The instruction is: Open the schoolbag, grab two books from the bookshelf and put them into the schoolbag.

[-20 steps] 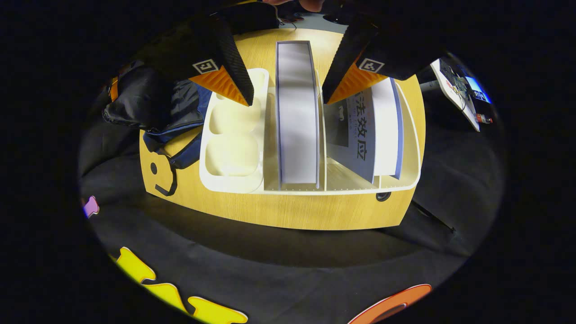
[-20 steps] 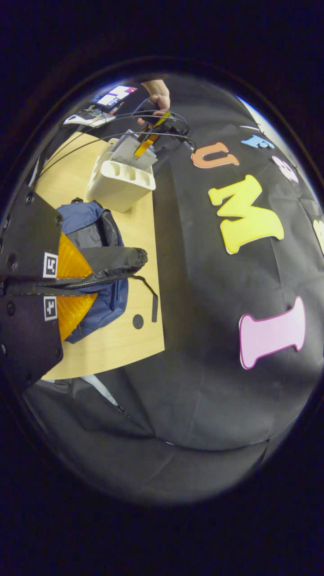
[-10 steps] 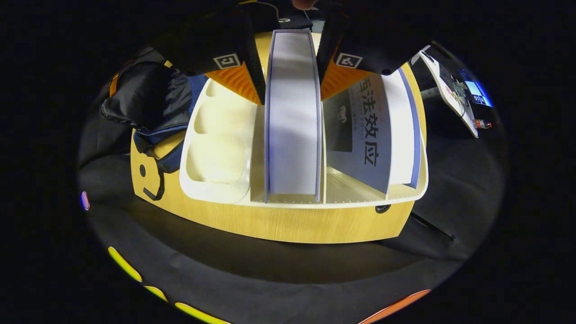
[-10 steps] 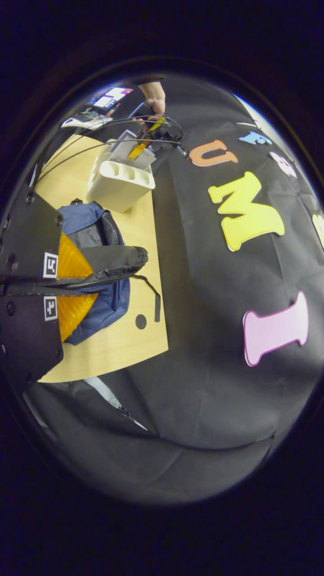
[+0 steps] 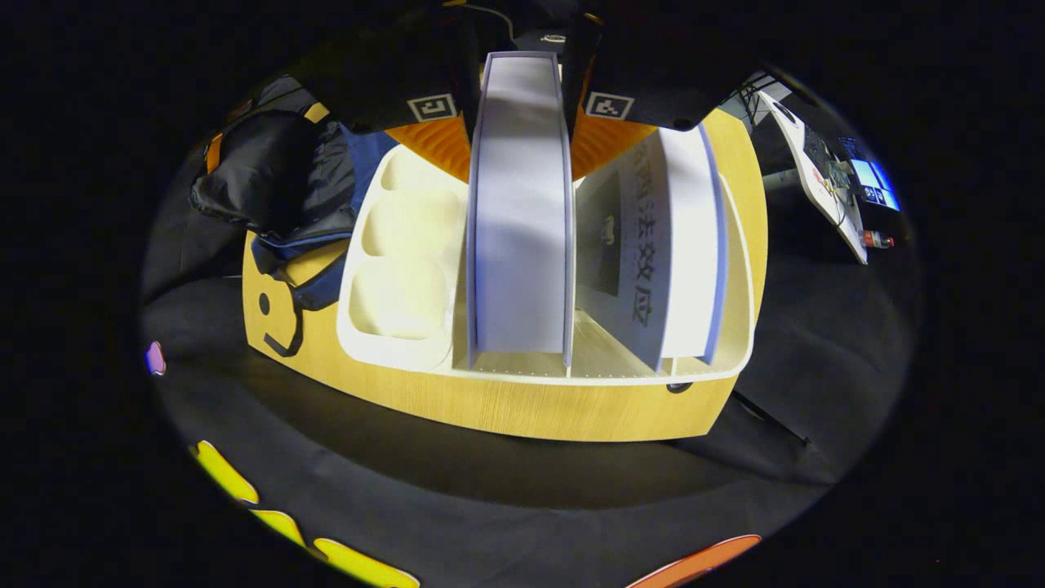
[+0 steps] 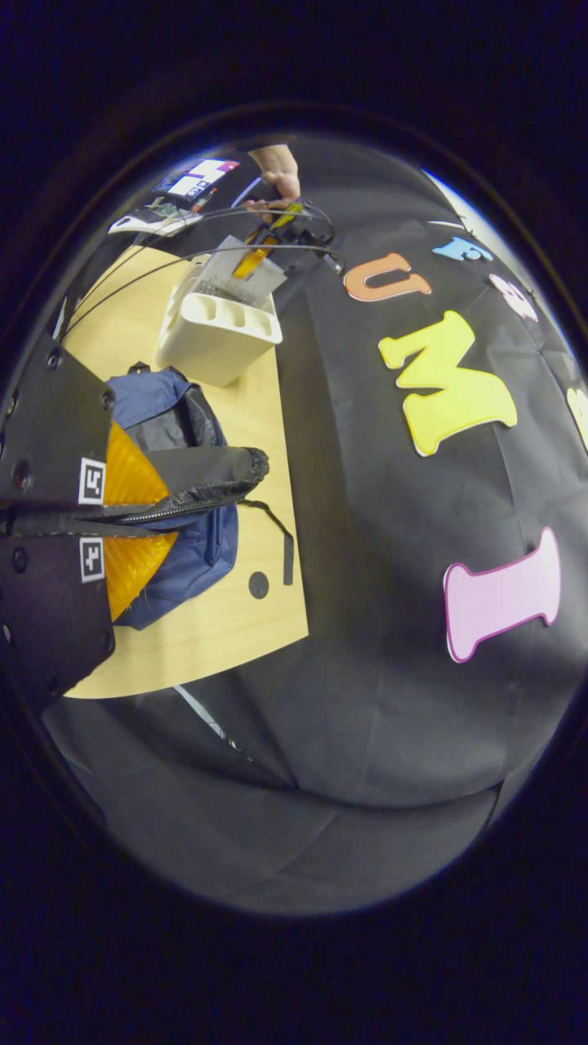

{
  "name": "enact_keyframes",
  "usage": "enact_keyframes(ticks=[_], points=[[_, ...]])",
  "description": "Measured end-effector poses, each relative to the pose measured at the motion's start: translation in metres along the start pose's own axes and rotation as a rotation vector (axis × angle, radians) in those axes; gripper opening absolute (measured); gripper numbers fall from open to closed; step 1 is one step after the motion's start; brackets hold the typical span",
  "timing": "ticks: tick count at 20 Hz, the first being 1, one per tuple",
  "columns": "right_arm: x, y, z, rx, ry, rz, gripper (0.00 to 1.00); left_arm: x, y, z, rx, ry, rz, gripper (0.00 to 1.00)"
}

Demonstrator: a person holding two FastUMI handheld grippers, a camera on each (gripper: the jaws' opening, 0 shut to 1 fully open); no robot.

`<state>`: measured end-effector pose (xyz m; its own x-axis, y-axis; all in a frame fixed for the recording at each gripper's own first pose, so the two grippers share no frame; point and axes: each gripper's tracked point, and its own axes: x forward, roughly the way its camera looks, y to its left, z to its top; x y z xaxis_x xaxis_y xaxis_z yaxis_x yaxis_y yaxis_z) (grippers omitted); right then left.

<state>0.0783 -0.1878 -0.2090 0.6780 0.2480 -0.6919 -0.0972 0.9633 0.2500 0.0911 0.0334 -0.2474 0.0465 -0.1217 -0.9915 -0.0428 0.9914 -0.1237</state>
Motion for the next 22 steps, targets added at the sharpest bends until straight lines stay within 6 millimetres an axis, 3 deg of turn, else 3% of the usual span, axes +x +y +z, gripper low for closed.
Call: enact_keyframes(ticks=[6,11,17,22], points=[[-0.001,0.011,0.000,-0.035,-0.003,-0.015,0.00,-0.105,0.021,-0.043,0.061,-0.128,-0.022,0.42],[-0.006,0.024,-0.003,-0.051,-0.001,-0.026,0.00,-0.168,0.008,-0.082,-0.075,-0.226,-0.239,0.42],[-0.008,0.032,-0.006,-0.086,0.001,-0.059,0.00,-0.175,-0.029,-0.122,-0.184,-0.264,-0.562,0.41],[-0.010,0.040,-0.012,-0.118,0.008,-0.083,0.00,-0.140,-0.073,-0.161,-0.189,-0.267,-0.724,0.41]])
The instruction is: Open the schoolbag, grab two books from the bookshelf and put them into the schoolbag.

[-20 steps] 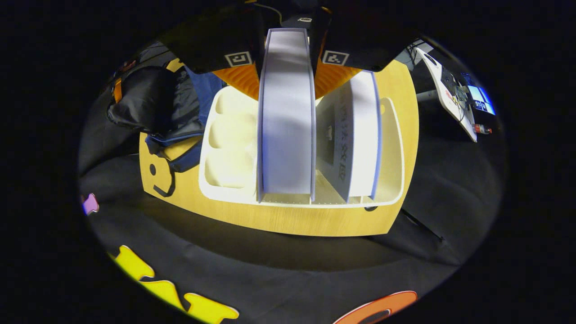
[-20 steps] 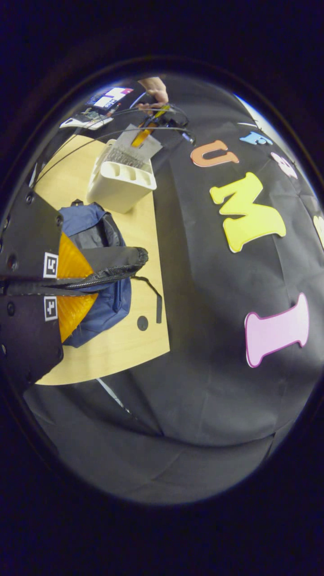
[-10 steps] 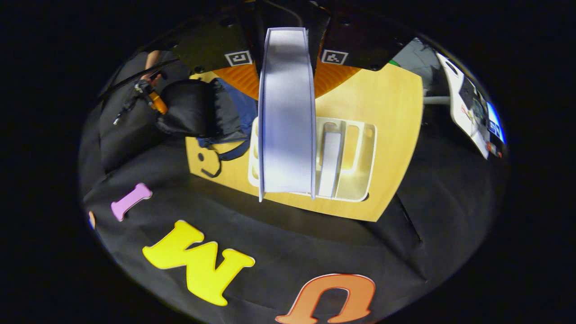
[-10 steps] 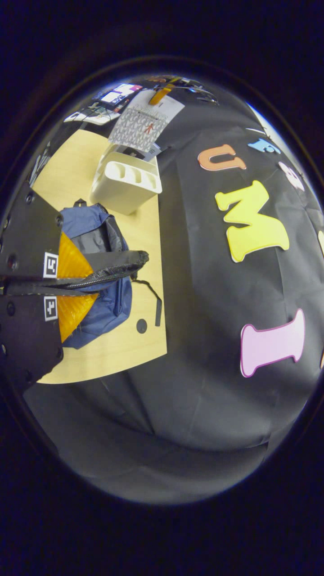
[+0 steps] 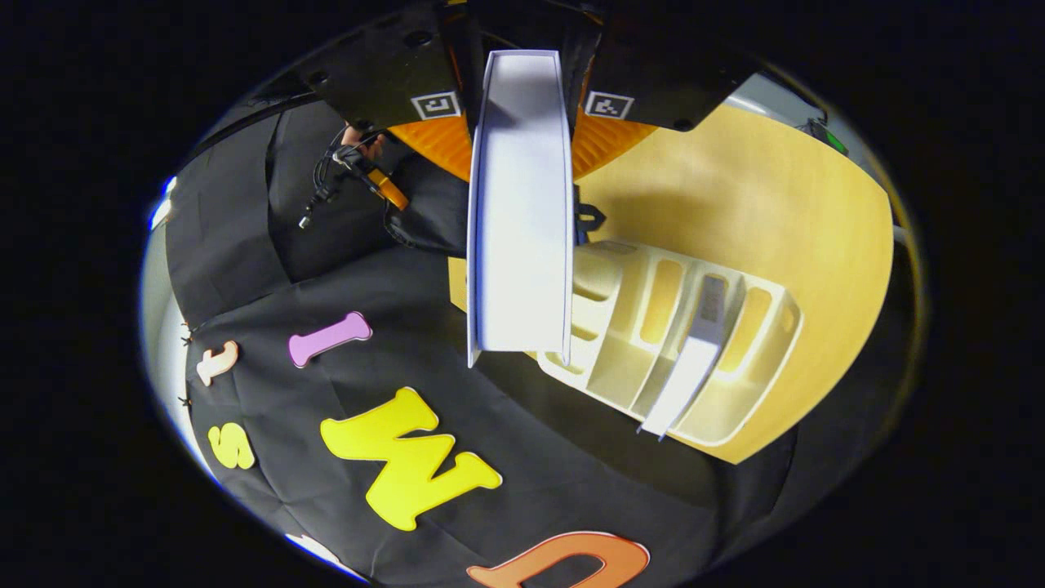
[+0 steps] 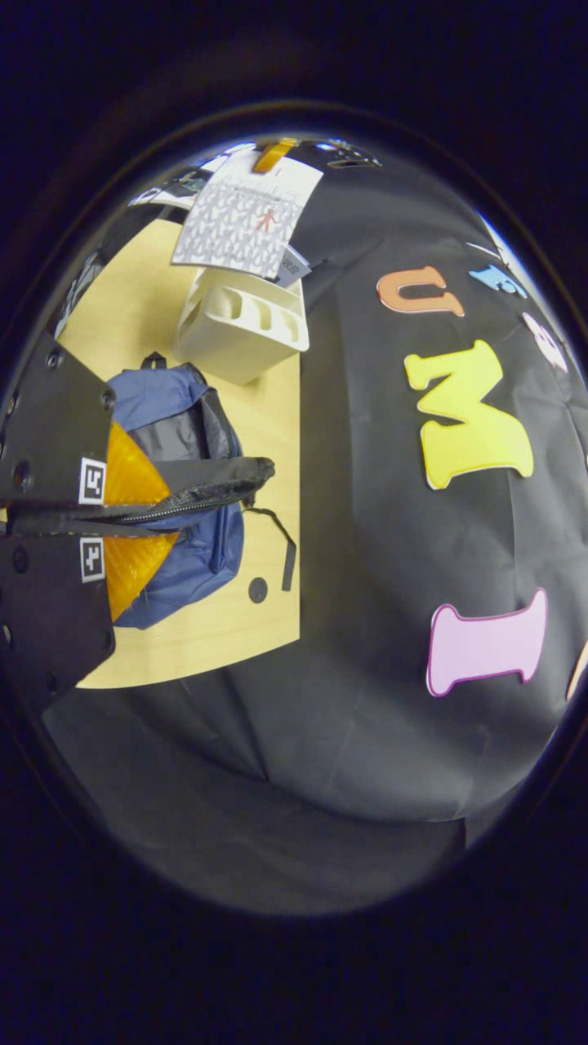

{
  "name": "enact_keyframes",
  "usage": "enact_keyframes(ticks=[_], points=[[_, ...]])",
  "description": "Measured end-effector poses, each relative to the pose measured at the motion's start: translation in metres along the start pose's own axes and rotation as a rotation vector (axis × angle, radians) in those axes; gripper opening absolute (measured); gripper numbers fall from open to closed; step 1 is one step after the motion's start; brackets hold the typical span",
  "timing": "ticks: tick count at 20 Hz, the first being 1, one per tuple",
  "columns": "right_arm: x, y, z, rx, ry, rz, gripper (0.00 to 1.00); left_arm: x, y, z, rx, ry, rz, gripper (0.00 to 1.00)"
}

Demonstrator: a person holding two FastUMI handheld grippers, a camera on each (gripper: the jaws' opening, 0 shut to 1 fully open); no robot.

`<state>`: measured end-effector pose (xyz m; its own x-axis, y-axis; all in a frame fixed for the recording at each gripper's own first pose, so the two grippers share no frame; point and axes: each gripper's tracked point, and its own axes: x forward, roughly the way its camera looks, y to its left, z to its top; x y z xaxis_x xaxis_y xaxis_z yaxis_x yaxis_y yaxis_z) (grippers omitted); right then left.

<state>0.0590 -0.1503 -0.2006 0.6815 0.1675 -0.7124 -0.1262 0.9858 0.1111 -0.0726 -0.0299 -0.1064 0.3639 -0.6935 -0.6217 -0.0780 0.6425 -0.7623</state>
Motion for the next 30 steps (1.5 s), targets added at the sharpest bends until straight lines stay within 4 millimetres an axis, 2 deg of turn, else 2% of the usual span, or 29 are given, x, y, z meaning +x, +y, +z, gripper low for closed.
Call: enact_keyframes(ticks=[4,7,13,17,26,30], points=[[-0.003,0.002,-0.001,-0.012,0.011,-0.022,0.00,0.051,-0.016,-0.037,-0.002,0.005,-0.113,0.41],[-0.005,0.005,0.002,-0.018,0.016,-0.036,0.00,0.102,-0.024,-0.060,-0.005,0.029,-0.145,0.41],[-0.005,0.010,0.002,-0.026,0.027,-0.048,0.00,0.190,-0.002,-0.085,0.007,0.071,-0.075,0.41],[-0.002,0.009,0.003,-0.027,0.036,-0.054,0.00,0.238,-0.003,-0.083,-0.013,0.067,-0.105,0.43],[0.001,0.007,0.012,-0.055,0.051,-0.072,0.00,0.306,-0.026,-0.100,-0.041,0.130,-0.211,0.41],[0.000,0.006,0.018,-0.058,0.046,-0.079,0.00,0.337,-0.038,-0.100,-0.044,0.155,-0.244,0.41]])
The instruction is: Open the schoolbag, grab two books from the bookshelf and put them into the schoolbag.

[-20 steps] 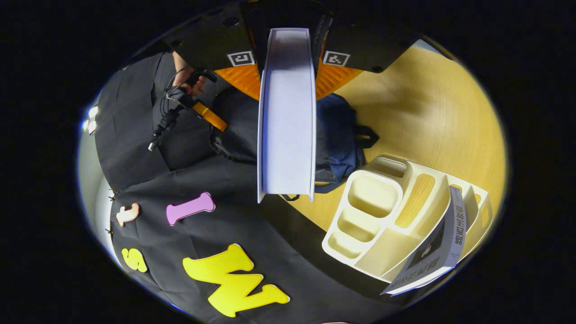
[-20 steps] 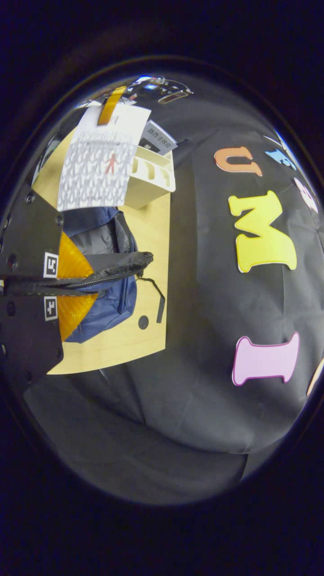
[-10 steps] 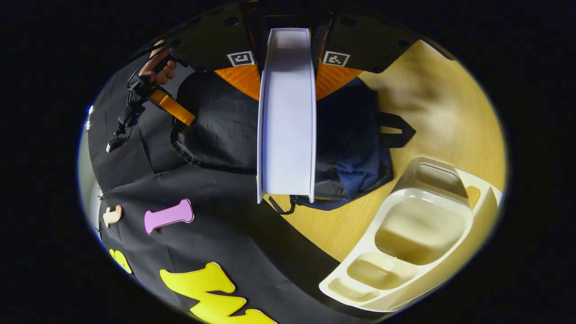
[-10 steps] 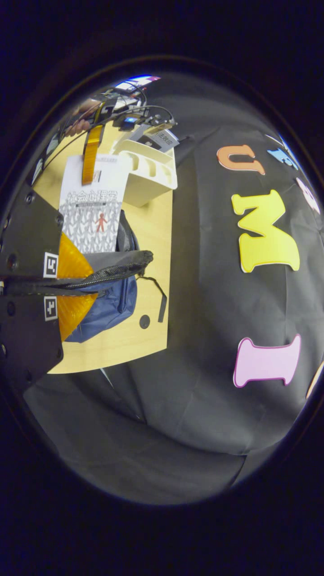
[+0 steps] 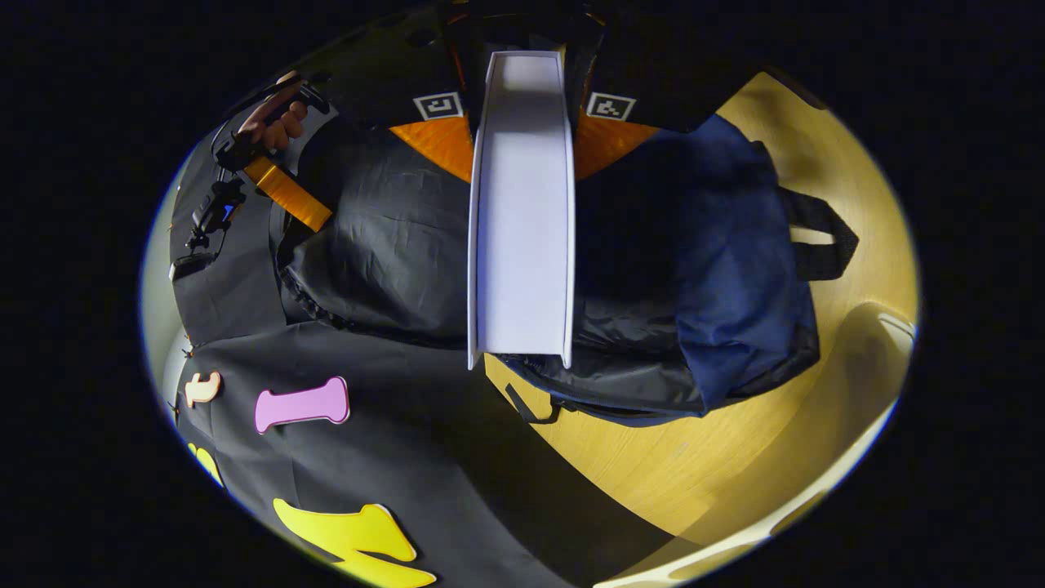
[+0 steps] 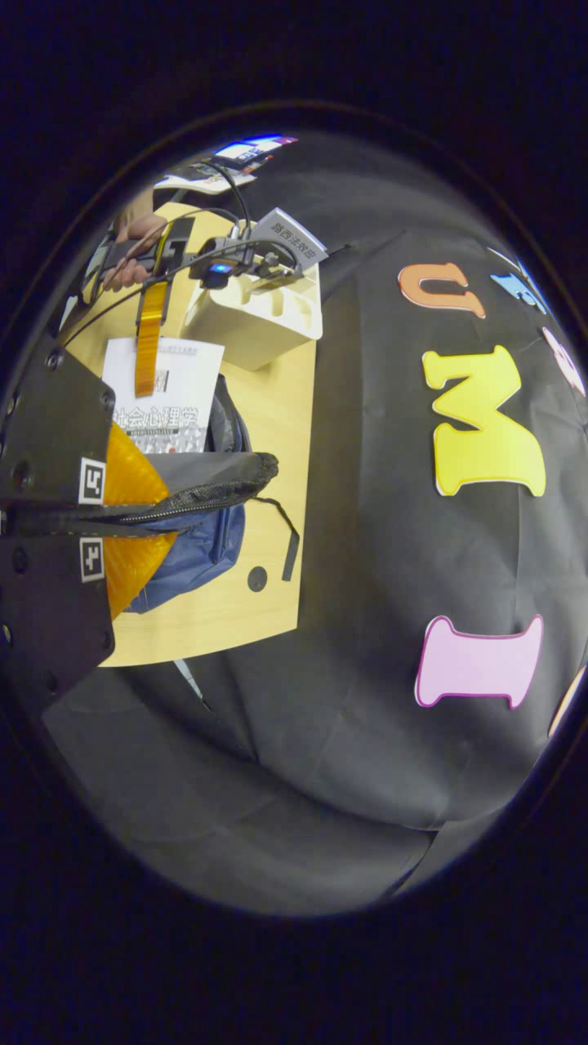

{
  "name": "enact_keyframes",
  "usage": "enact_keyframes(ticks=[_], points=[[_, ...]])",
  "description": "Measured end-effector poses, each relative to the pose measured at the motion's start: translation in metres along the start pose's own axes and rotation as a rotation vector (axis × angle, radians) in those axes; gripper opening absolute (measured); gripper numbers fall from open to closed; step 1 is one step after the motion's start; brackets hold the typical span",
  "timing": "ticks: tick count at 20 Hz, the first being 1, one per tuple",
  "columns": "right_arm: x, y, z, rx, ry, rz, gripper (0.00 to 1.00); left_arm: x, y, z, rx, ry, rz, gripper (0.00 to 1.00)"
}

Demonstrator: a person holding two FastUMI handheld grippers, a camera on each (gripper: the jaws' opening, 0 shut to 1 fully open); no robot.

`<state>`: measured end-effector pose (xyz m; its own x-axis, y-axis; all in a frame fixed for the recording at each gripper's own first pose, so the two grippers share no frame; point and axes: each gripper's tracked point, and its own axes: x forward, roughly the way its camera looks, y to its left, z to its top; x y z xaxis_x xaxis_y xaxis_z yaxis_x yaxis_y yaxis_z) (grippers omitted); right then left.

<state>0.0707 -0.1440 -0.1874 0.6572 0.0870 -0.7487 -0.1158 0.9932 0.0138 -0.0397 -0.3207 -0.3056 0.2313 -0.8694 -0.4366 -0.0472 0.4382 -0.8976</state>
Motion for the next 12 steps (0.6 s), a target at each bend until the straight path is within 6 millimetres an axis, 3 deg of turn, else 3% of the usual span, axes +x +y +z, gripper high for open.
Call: enact_keyframes(ticks=[8,11,12], points=[[-0.002,0.010,0.002,0.014,-0.002,0.013,0.00,0.062,0.006,-0.001,-0.141,0.055,-0.109,0.41],[-0.004,0.013,-0.001,0.009,0.000,0.019,0.00,0.069,0.014,-0.002,-0.134,0.058,-0.084,0.43],[-0.002,0.013,-0.002,0.008,0.003,0.019,0.00,0.067,0.019,-0.004,-0.118,0.069,-0.064,0.48]])
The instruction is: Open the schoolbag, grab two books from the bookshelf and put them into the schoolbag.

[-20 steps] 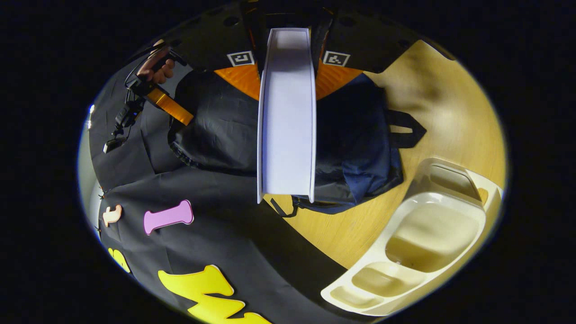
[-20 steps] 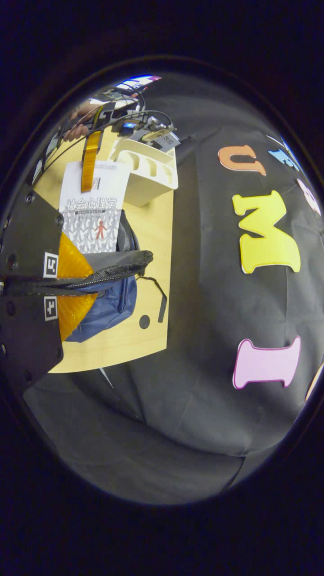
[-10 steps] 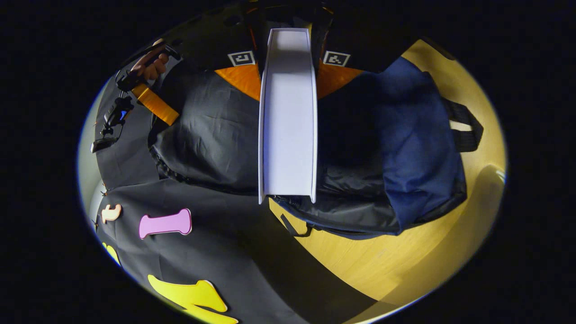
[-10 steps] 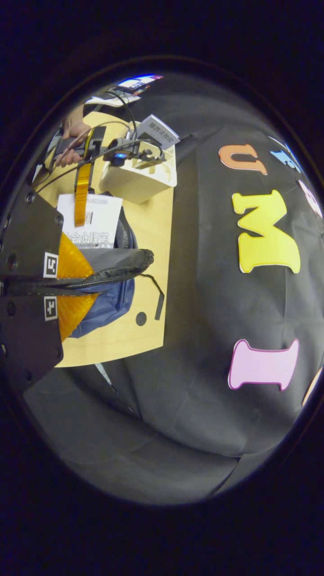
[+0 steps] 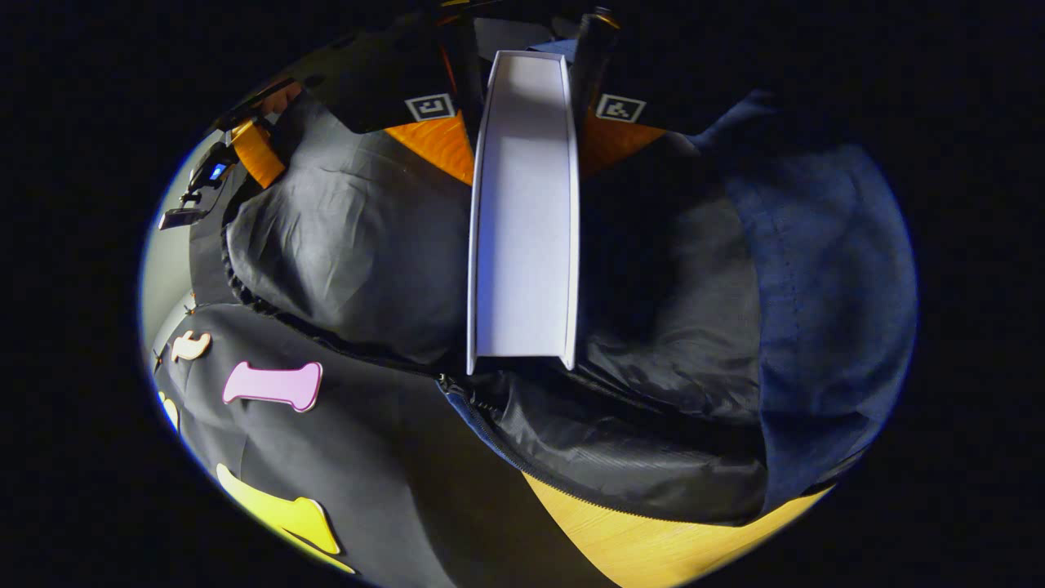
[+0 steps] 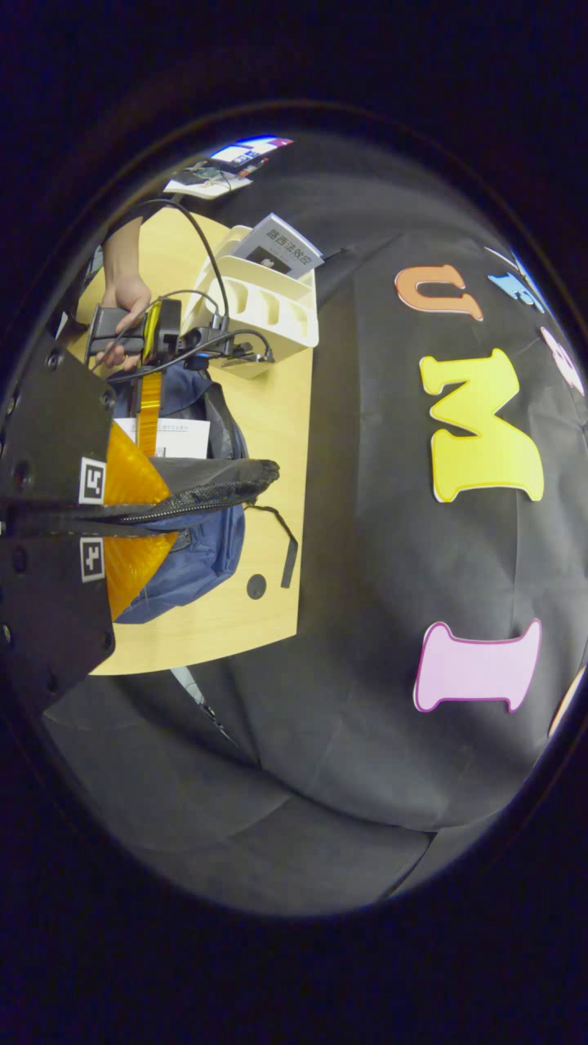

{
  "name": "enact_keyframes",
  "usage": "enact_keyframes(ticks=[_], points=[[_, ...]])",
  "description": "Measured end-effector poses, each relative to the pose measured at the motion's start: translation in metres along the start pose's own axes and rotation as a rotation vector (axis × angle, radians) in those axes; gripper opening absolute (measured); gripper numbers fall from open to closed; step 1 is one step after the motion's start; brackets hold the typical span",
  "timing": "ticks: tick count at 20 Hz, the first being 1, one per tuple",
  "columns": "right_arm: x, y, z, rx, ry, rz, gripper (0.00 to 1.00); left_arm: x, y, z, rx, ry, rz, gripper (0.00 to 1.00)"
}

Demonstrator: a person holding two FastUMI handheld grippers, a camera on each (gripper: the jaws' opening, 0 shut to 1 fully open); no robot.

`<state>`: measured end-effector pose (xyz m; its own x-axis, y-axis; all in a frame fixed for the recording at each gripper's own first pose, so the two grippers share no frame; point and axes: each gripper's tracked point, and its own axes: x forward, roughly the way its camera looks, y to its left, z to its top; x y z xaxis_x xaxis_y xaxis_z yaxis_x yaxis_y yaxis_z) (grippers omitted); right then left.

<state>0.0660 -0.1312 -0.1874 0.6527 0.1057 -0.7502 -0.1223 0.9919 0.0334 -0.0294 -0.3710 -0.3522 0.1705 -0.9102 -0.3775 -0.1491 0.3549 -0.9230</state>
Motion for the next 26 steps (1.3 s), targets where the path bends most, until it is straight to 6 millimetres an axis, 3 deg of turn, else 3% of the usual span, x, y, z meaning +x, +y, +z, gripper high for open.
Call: enact_keyframes(ticks=[3,5,6,8,13,19,26], points=[[0.003,0.002,-0.004,0.017,0.008,0.010,0.00,-0.004,0.021,0.000,0.025,0.025,0.152,0.61],[0.004,0.001,-0.006,-0.004,0.002,0.001,0.00,-0.018,0.044,-0.004,0.047,0.056,0.301,0.75],[0.005,0.002,-0.006,-0.011,0.001,0.002,0.00,-0.023,0.047,-0.002,0.049,0.057,0.337,0.85],[0.007,0.007,-0.009,-0.002,0.005,0.009,0.00,-0.033,0.044,-0.001,0.082,0.060,0.420,0.87],[0.009,0.011,-0.011,-0.022,-0.001,0.017,0.00,-0.095,0.025,0.000,0.284,0.066,0.641,0.89],[0.006,0.014,-0.011,-0.034,-0.016,0.020,0.00,-0.187,0.003,0.002,0.473,0.048,0.842,0.88],[0.005,0.020,-0.015,-0.036,-0.022,0.006,0.00,-0.324,-0.030,0.041,0.530,-0.227,0.985,0.88]])
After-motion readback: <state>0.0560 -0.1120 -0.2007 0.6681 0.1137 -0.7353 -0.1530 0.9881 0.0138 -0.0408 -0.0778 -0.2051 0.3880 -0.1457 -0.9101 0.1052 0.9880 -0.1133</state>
